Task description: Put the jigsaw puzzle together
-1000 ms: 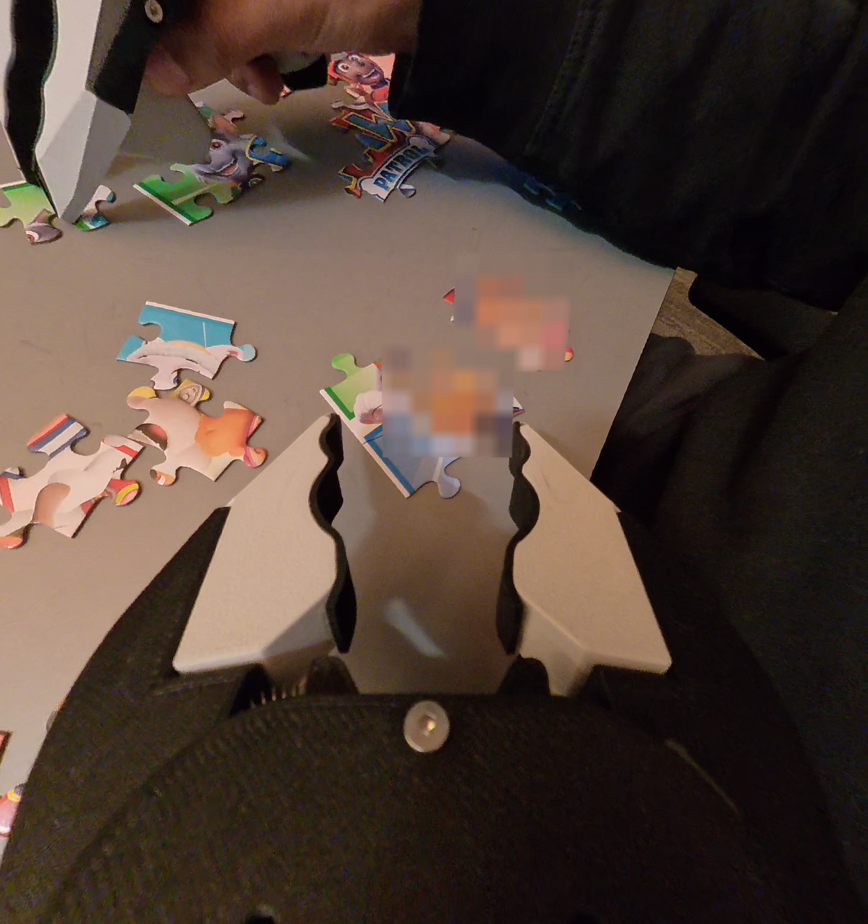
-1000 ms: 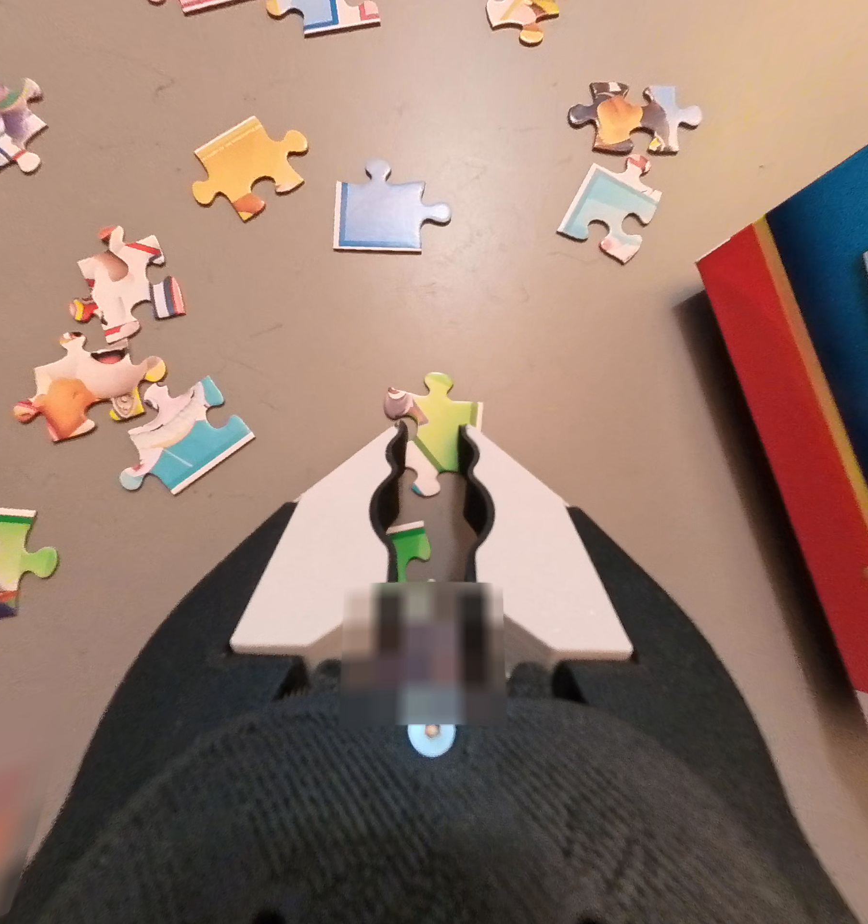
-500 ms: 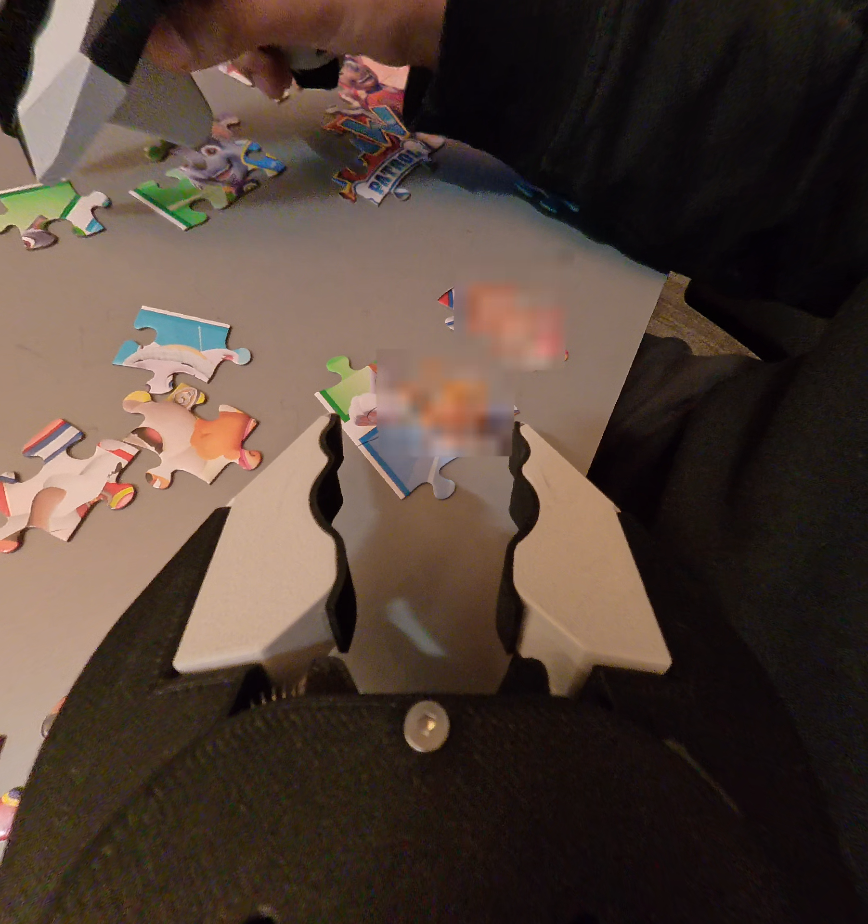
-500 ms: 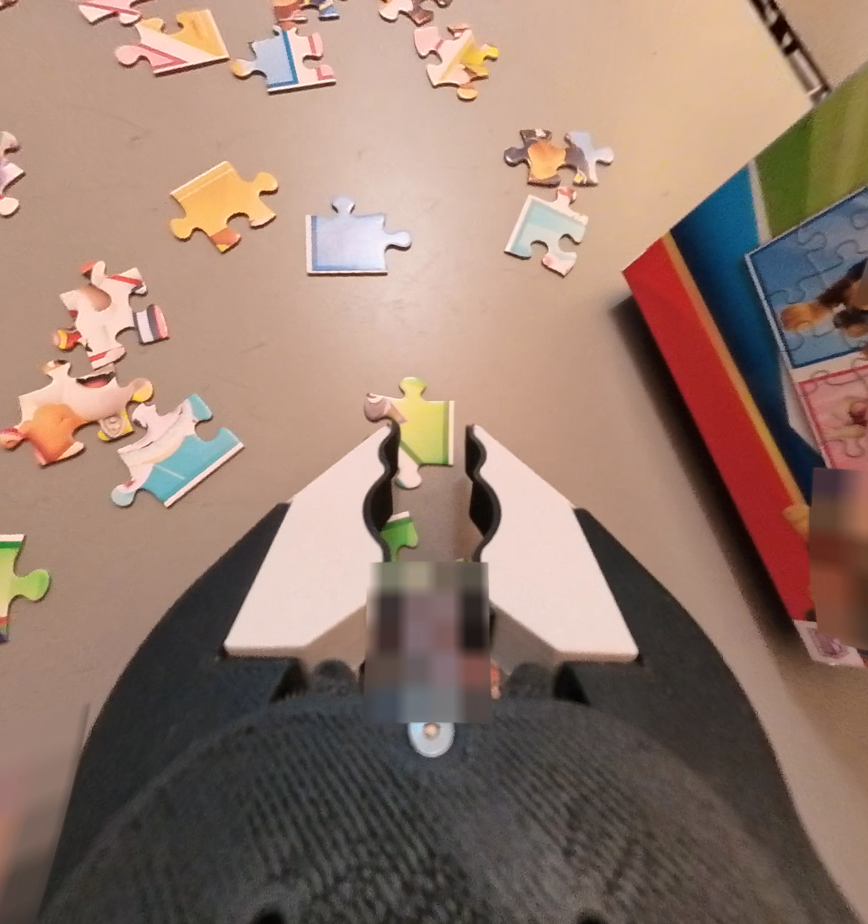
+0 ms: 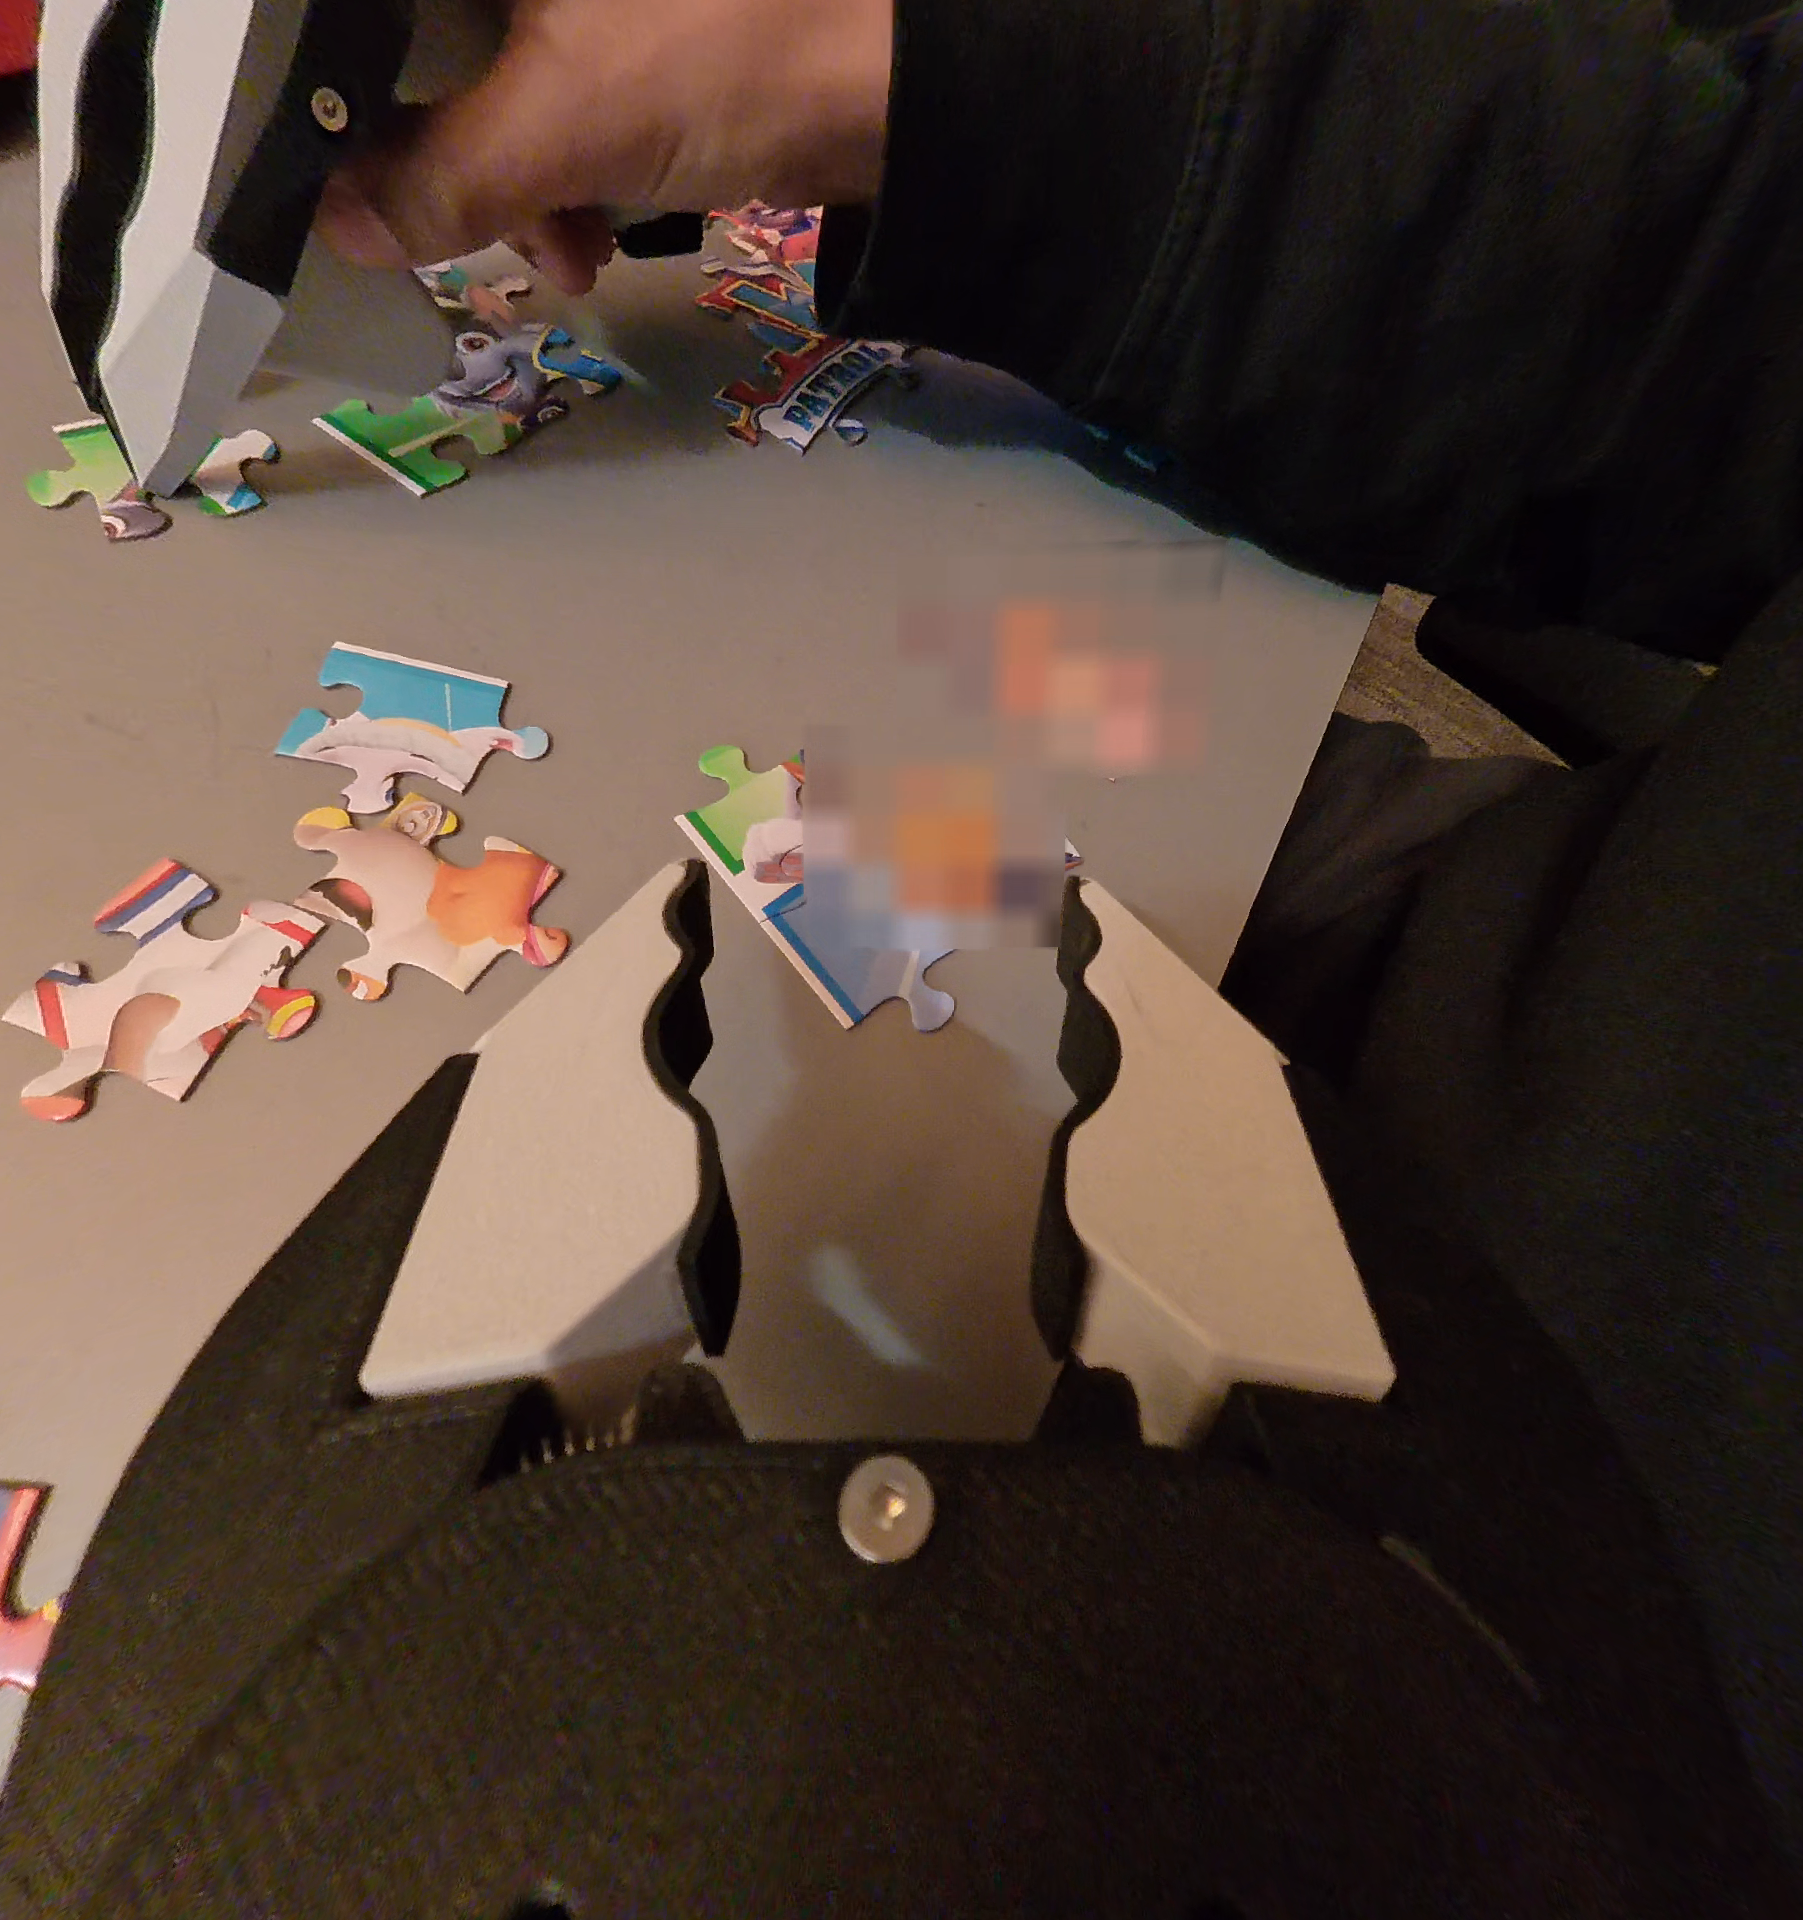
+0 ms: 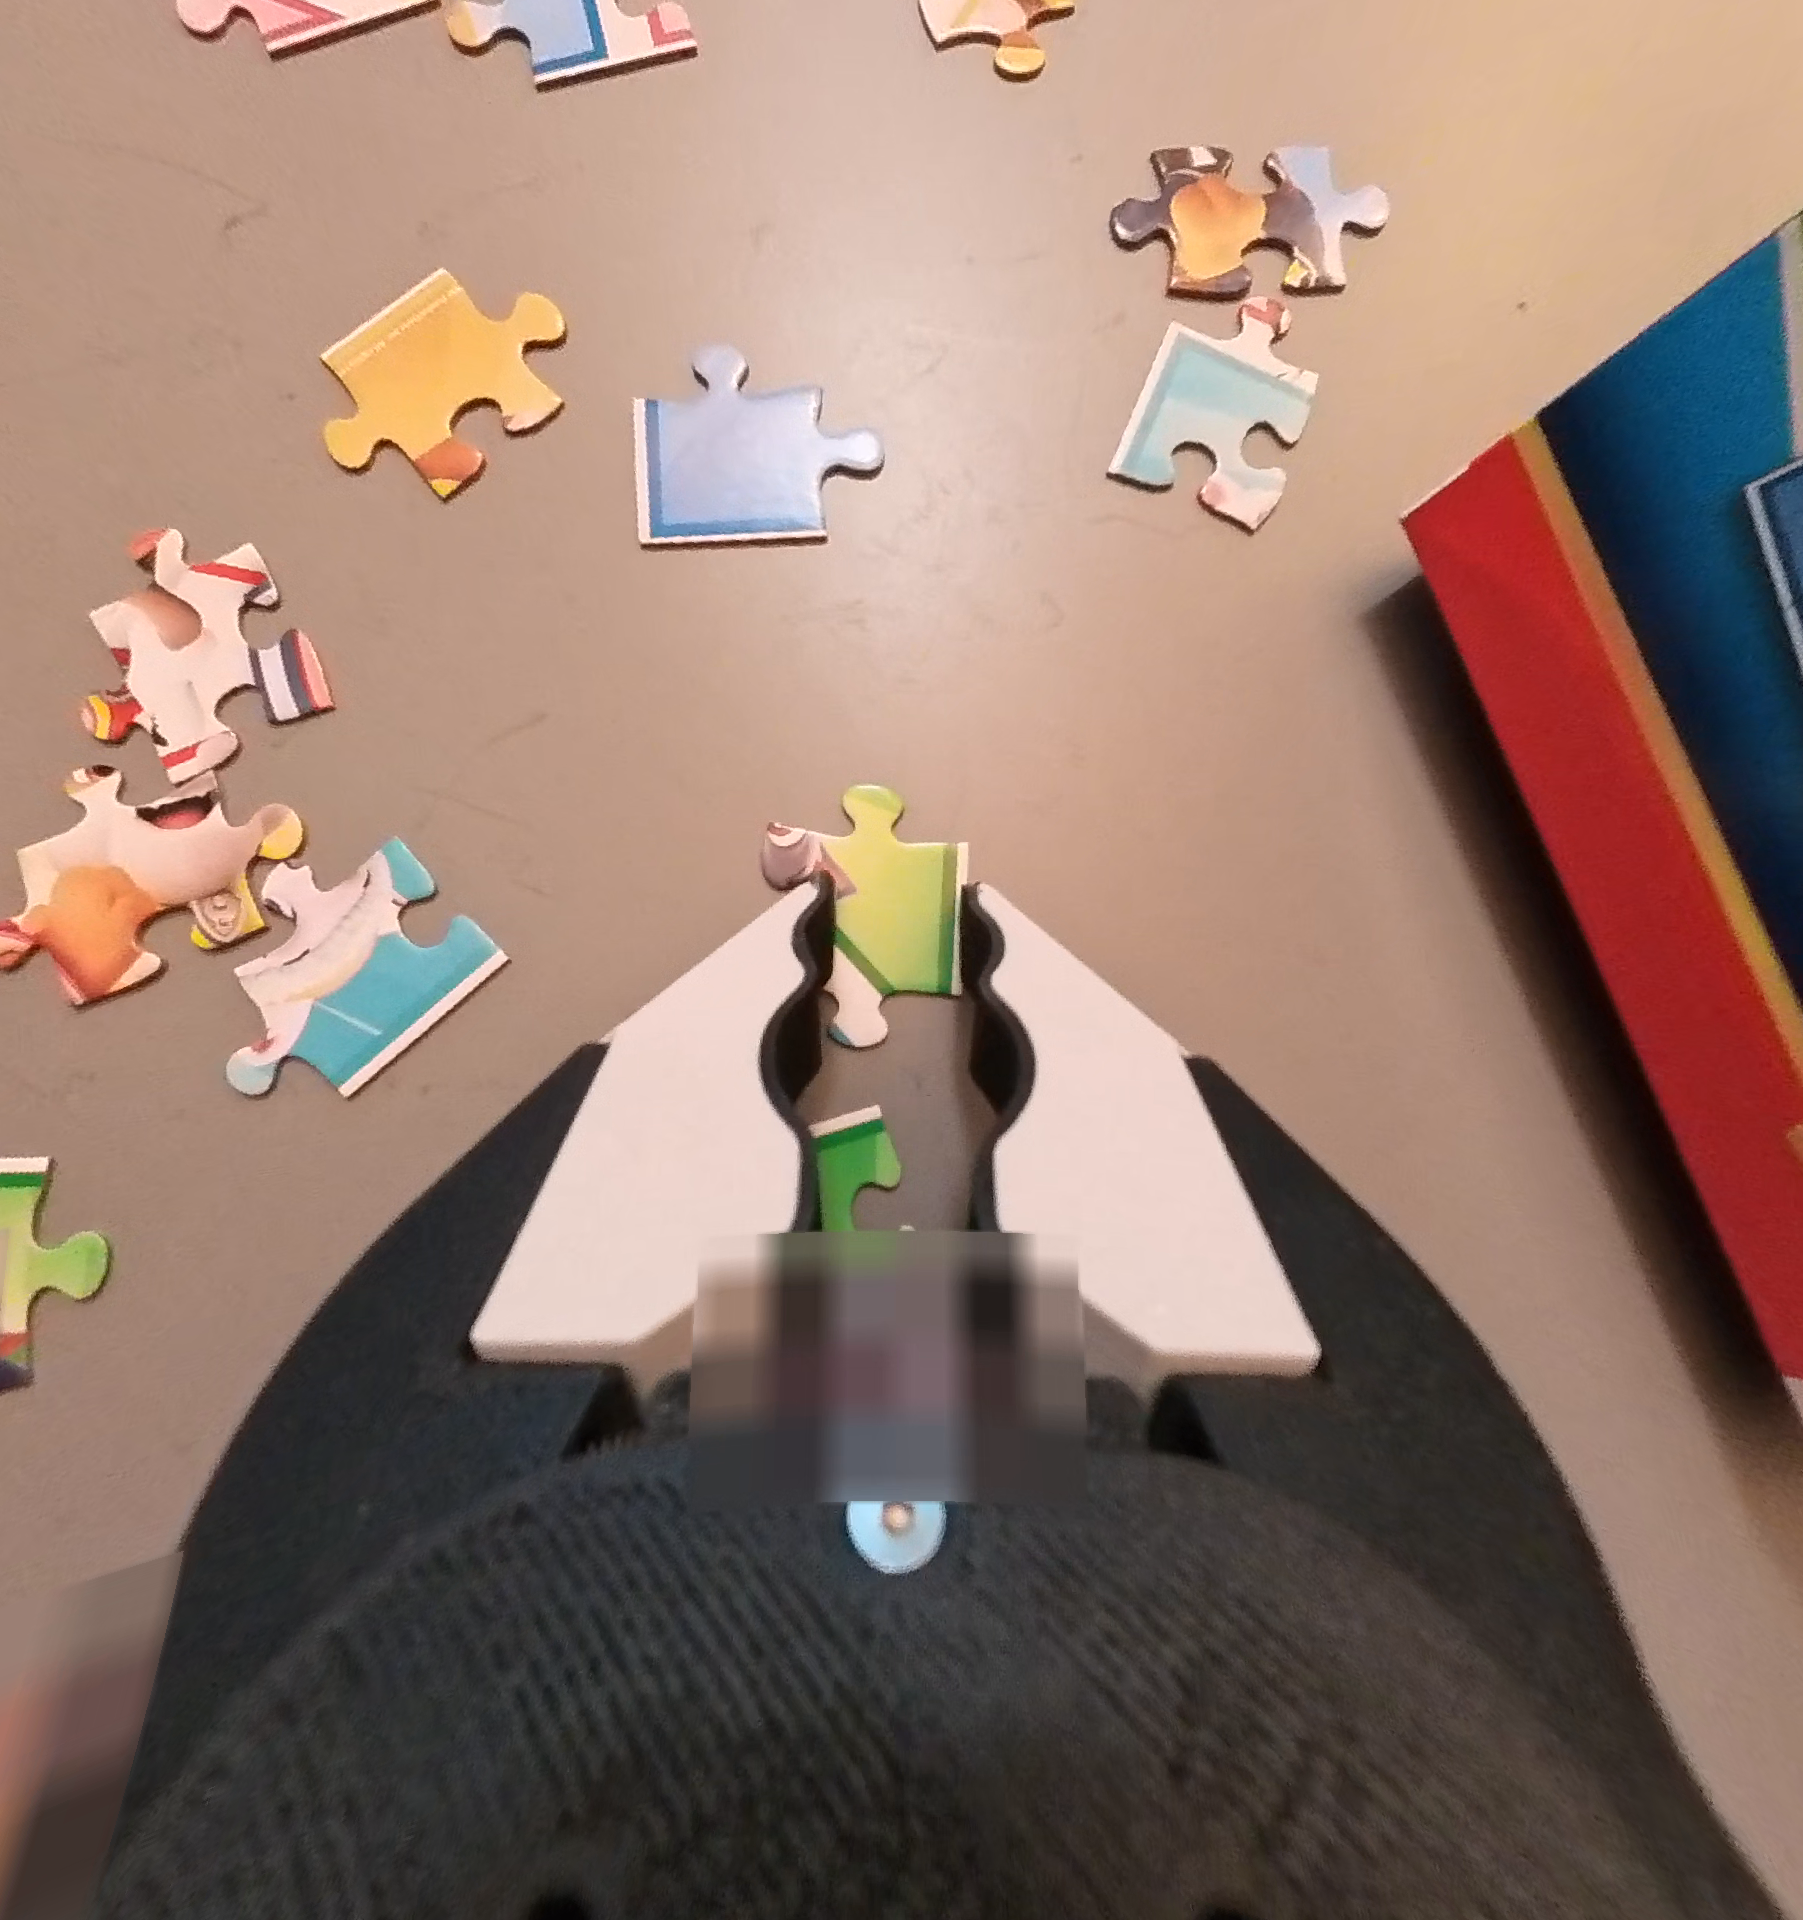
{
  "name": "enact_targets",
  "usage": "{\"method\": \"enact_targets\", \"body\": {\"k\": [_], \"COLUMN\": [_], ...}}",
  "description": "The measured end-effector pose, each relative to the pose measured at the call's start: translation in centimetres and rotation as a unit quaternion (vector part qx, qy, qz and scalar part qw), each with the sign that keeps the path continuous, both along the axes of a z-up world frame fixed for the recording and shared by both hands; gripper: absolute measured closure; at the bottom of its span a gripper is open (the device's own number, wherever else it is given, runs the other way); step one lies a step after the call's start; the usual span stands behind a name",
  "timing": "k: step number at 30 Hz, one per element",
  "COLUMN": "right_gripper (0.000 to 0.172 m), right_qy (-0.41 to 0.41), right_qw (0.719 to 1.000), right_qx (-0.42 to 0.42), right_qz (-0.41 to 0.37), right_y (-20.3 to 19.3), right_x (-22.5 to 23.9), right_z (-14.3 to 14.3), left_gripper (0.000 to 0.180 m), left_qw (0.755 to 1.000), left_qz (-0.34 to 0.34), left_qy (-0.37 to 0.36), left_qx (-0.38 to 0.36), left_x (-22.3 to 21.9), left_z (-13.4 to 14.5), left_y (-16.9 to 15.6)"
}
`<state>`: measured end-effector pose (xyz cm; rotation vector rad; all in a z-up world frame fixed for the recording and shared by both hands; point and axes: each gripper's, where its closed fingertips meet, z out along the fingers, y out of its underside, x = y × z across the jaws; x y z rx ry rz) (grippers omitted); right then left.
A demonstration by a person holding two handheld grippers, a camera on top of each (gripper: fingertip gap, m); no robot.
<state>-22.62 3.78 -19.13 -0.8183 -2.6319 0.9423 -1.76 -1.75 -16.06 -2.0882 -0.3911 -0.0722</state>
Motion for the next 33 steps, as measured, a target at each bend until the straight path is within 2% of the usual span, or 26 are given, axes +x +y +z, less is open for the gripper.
{"method": "enact_targets", "body": {"k": [9,10,11,18,23,26,31,33], "right_gripper": [0.150,0.165,0.166,0.157,0.132,0.125,0.146,0.148], "right_qy": [-0.002,0.000,0.004,0.019,0.007,-0.016,-0.013,-0.008], "right_qw": [1.000,1.000,1.000,0.999,1.000,1.000,1.000,1.000], "right_qx": [-0.018,-0.025,-0.030,-0.026,-0.019,-0.022,-0.004,0.003], "right_qz": [-0.005,-0.002,-0.001,-0.012,-0.024,-0.015,0.004,0.002], "right_y": [-0.2,-0.3,-0.4,0.5,1.4,1.0,0.3,0.2], "right_x": [0.3,0.4,0.4,0.4,-0.7,-0.9,-0.6,-0.5], "right_z": [0.2,0.4,0.7,1.5,0.8,0.0,0.0,0.0], "left_gripper": [0.116,0.116,0.116,0.116,0.116,0.116,0.116,0.116], "left_qw": [1.000,1.000,1.000,1.000,1.000,1.000,1.000,1.000], "left_qz": [0.002,0.002,0.002,0.000,-0.002,-0.001,0.001,0.001], "left_qy": [0.001,0.001,0.001,-0.003,-0.004,-0.003,-0.006,-0.008], "left_qx": [0.005,0.005,0.004,0.005,0.004,0.006,0.013,0.016], "left_x": [0.0,0.0,0.0,0.0,0.1,0.1,-0.1,0.0], "left_z": [0.2,0.2,0.2,0.1,0.0,0.1,0.3,0.4], "left_y": [-0.2,-0.2,-0.2,-0.1,0.0,0.0,-0.1,-0.1]}}
